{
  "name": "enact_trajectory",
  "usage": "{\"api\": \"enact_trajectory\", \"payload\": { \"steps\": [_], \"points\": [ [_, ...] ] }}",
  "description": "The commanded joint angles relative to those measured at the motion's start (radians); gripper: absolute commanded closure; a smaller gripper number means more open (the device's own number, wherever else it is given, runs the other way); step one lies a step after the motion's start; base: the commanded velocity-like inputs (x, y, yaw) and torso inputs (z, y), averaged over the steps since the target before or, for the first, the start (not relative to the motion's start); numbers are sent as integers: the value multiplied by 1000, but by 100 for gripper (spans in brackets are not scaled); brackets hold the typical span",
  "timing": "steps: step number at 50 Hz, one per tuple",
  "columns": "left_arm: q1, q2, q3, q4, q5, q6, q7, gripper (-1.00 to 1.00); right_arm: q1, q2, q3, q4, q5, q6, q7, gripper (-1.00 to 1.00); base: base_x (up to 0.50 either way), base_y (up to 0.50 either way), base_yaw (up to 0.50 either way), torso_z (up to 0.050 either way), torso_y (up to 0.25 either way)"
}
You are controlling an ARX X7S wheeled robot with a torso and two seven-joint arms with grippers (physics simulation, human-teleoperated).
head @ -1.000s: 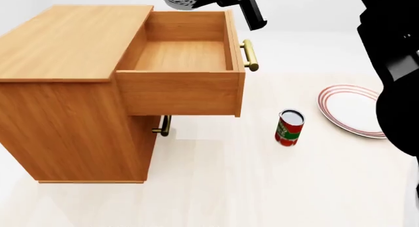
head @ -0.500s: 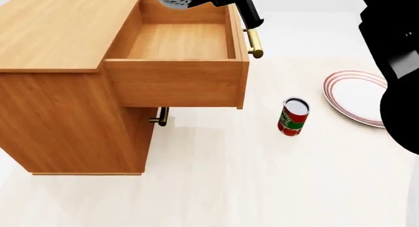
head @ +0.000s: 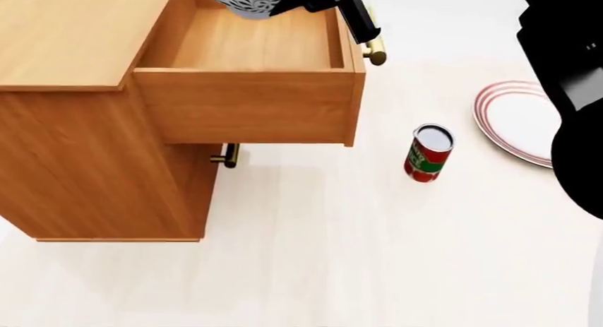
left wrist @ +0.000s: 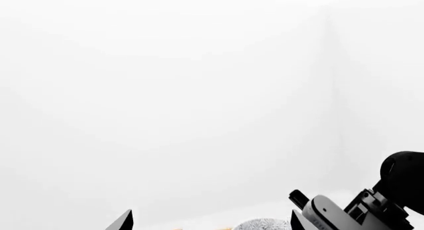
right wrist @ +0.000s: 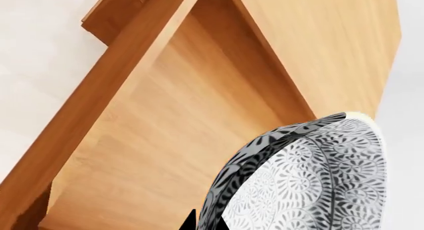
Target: Put the bowl in the top drawer of the cabinet.
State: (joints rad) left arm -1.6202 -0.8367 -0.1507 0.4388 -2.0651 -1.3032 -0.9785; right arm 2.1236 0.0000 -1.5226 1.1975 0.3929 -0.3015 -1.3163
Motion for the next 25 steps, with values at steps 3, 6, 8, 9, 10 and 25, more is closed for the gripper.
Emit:
{"api": "enact_trajectory", "payload": {
  "steps": [3,6,8,9,10,25],
  "points": [
    [5,-4,0,5,8,14,6,-100,15,0,9,-24,-1,20,-17,100,0,0,0,0,-83],
    [6,-5,1,6,9,17,6,-100,16,0,8,-27,-2,22,-17,100,0,0,0,0,-83],
    [6,-7,2,6,9,19,6,-100,15,0,8,-29,-1,26,-20,100,0,0,0,0,-85],
    [7,-7,3,6,8,20,6,-100,15,0,7,-29,-2,27,-22,100,0,0,0,0,-82],
    [7,-8,3,6,8,21,6,-100,15,0,7,-30,-1,31,-26,100,0,0,0,0,-80],
    [12,-19,15,6,-1,42,-2,-100,3,0,5,-35,-9,59,-26,-100,0,0,0,0,-22]
  ]
}}
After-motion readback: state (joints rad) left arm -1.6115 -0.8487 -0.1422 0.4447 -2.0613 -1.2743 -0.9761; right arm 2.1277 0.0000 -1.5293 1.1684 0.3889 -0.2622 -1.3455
